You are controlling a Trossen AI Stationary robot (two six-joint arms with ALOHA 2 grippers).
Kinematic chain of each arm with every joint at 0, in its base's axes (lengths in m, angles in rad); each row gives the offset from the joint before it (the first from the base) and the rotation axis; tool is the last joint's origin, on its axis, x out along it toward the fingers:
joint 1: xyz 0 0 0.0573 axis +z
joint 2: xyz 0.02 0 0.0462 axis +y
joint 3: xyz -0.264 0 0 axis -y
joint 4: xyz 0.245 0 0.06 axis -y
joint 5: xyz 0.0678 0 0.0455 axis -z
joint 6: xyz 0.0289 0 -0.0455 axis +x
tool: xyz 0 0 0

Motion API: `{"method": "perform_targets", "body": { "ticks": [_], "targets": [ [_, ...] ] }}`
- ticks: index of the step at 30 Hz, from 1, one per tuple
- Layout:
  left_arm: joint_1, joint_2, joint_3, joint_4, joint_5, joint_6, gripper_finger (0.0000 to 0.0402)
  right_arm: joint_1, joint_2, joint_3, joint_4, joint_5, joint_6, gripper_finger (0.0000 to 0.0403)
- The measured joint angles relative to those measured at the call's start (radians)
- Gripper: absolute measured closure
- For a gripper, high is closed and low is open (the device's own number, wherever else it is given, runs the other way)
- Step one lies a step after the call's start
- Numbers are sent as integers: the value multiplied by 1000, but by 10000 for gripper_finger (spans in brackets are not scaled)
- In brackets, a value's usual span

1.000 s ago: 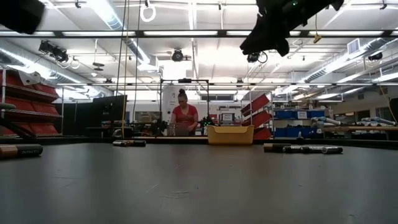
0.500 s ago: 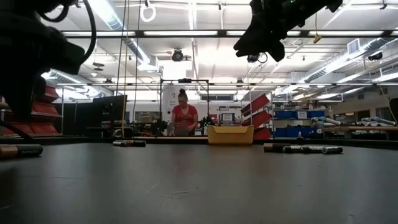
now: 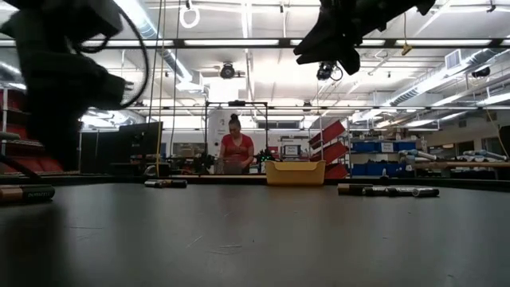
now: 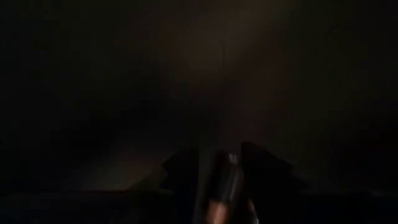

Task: Sort batteries
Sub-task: Put the black battery into the green bin

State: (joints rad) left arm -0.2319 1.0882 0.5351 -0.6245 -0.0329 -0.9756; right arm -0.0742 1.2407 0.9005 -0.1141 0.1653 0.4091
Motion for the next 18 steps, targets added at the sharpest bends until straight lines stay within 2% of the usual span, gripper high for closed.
{"method": "perform_targets", "body": {
  "ticks": [5, 7, 9, 11, 13, 18],
  "targets": [
    [154, 0, 0, 50, 8, 97, 270, 0, 5, 0, 8, 0, 4, 316],
    [205, 0, 0, 54, 54, 138, 270, 0, 5, 0, 0, 0, 15, 316],
    [235, 0, -1, 72, 152, 205, 270, 0, 5, 0, -8, 0, 26, 316],
    [238, 0, 1, 94, 271, 266, 270, 0, 5, 0, -21, 0, 37, 316],
    [223, 3, 3, 73, 324, 289, 270, 3, 5, 0, -26, 0, 41, 316],
    [158, 13, 3, 18, 297, 289, 270, 4, 5, 0, -44, 2, 41, 316]
  ]
}}
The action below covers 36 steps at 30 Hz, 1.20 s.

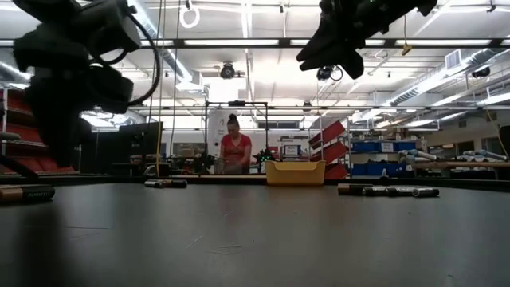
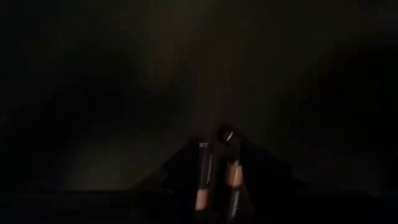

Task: Sort batteries
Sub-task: Put the black battery into the green bin

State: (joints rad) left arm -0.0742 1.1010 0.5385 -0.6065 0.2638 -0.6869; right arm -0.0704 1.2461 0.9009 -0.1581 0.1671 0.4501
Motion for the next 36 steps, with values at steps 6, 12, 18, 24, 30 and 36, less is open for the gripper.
{"method": "perform_targets", "body": {
  "ticks": [6, 12, 18, 24, 30, 36],
  "targets": [
    [-102, 1, 0, -83, -137, -28, 267, 0, 0, 0, -9, 8, -5, 316],
    [-173, 1, 0, -83, -190, -32, 264, -12, 0, 0, -8, 8, -11, 316],
    [-231, 28, 2, -44, -191, -57, 264, -12, 0, 0, -9, 8, -9, 316],
    [-263, 79, 3, -8, -206, -86, 264, -12, 0, 0, -8, 8, -4, 316],
    [-282, 139, 3, -11, -223, -116, 264, -12, 0, 0, -8, 8, -1, 316],
    [-282, 200, 8, -9, -227, -137, 268, -12, 0, 0, -8, 8, 0, 316]
  ]
}}
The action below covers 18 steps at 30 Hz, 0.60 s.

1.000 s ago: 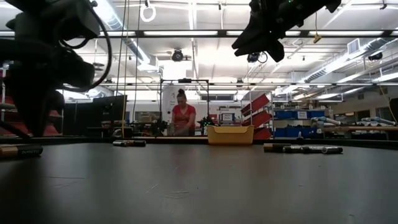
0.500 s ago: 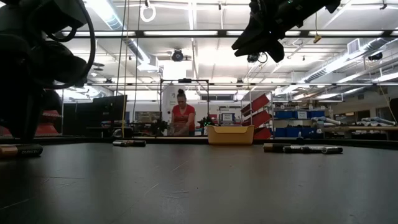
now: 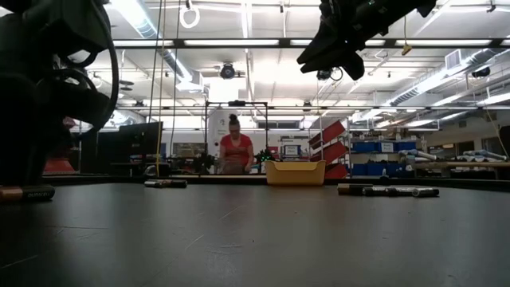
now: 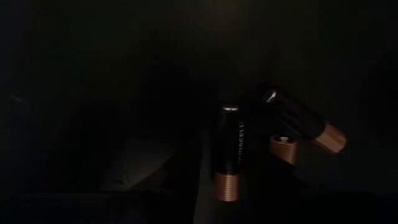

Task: Sort batteries
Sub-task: Put the black battery into the green bin

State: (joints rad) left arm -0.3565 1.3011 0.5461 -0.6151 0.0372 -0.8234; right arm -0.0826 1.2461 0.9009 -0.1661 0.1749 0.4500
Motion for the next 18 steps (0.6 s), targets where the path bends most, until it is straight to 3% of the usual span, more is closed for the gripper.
{"method": "perform_targets", "body": {
  "ticks": [2, 6, 18],
  "targets": [
    [0, 5, 0, -4, -5, 2, 284, 0, 0, 0, 0, 0, 0, 316],
    [0, 4, 0, -16, -15, 5, 352, 0, 0, 0, 0, 0, 0, 316],
    [2, 25, 21, -91, -109, 8, 352, 0, 0, 0, 0, 3, -5, 316]
  ]
}}
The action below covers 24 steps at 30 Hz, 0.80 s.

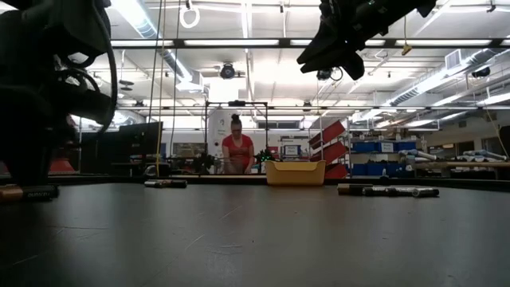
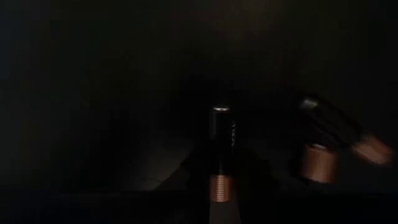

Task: Sort batteries
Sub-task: Put the black battery into the green bin

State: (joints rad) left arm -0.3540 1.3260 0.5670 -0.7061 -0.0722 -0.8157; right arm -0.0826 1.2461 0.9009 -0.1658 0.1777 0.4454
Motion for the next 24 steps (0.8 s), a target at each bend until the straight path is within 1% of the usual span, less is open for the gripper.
{"method": "perform_targets", "body": {
  "ticks": [5, 7, 13, 19, 22, 24],
  "targets": [
    [1, -12, 47, -7, -71, 3, 352, 0, 0, 0, 2, 4, -3, 316],
    [2, -24, 64, 11, -71, 2, 352, 0, 0, 0, 2, 4, -3, 316],
    [1, -88, 108, -4, -64, 0, 352, 0, 0, 0, 1, 4, -3, 316],
    [-39, -172, 253, -158, -5, -8, 352, 0, 0, 0, -8, 4, -11, 316],
    [-88, -181, 336, -264, 38, -51, 352, 0, 0, 0, -8, 4, -35, 316],
    [-135, -181, 376, -303, 94, -83, 352, 0, 0, 0, -8, 4, -49, 316]
  ]
}}
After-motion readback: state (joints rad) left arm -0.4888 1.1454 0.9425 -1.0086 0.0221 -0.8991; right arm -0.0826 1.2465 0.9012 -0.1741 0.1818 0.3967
